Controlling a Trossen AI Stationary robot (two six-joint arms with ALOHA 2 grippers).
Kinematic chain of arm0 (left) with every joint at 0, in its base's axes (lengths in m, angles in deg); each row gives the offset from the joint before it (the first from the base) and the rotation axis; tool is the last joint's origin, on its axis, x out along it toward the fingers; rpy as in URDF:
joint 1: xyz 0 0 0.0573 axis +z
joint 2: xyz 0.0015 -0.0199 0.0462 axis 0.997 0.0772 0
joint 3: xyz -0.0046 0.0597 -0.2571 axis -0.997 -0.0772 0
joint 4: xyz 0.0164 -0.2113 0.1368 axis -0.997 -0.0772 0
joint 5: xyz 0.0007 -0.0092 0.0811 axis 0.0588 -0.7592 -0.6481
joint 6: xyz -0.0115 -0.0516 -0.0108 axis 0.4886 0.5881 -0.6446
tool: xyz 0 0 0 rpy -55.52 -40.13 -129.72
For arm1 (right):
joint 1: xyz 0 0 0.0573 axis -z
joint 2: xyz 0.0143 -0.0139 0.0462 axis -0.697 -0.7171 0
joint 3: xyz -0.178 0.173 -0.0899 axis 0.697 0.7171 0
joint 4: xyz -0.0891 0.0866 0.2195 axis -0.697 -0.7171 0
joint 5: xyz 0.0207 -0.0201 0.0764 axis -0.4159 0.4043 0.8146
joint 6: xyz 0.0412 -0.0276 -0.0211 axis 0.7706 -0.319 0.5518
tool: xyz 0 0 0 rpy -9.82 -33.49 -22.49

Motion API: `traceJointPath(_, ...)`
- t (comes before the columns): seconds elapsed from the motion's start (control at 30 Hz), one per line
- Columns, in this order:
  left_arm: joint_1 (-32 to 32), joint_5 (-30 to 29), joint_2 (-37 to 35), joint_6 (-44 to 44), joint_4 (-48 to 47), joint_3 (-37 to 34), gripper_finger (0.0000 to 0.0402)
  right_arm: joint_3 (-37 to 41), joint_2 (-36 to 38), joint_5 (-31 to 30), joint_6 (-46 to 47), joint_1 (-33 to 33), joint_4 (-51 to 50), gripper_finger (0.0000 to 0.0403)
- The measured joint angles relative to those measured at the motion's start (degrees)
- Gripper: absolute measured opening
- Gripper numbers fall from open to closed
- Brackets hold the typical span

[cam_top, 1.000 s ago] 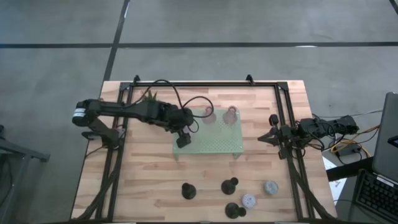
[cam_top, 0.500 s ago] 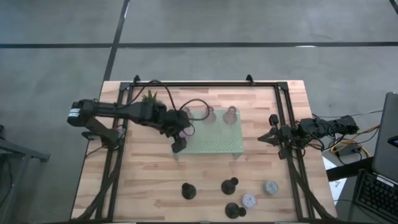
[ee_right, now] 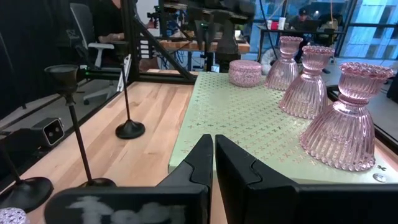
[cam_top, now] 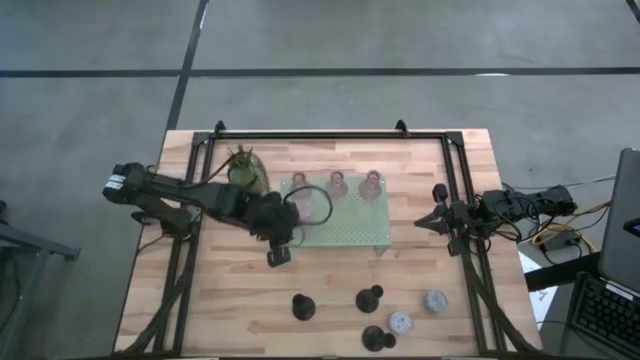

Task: Pick & Place candle stick holders
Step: Put the green scented candle on the shelf

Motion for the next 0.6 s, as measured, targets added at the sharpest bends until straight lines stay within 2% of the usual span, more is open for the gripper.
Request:
traceJointPath(0.07, -2.94, -3.91, -1.84, -0.18, 3.68, -2.18, 0.0033, 0.00, 0.00, 0.00, -0.06, -0.02, 0.00, 0.0013)
traceJointPath(0.17, -8.18, -13.39, -5.45, -0.68, 11.07, -7.23, 0.0007, 0.00, -0.01, 0.01, -0.02, -0.02, -0.01, 0.0013)
traceJointPath(0.23, -11.46, -20.20, -8.16, -1.61, 15.68, -11.16, 0.0006, 0.00, 0.00, 0.01, -0.05, -0.02, -0.02, 0.0013)
traceJointPath(0.33, -14.50, -29.31, -12.38, -6.77, 15.82, -16.29, 0.0017, 0.00, -0.02, 0.02, -0.06, 0.00, 0.00, 0.0013)
traceJointPath(0.43, -16.70, -31.98, -16.15, 1.60, 19.94, -22.90, 0.0028, 0.00, 0.00, 0.00, 0.04, -0.02, -0.02, 0.0013)
traceJointPath(0.6, -19.16, -30.71, -20.53, -2.33, 35.54, -36.18, 0.0032, 0.00, -0.02, 0.00, 0.02, -0.02, -0.02, 0.0013)
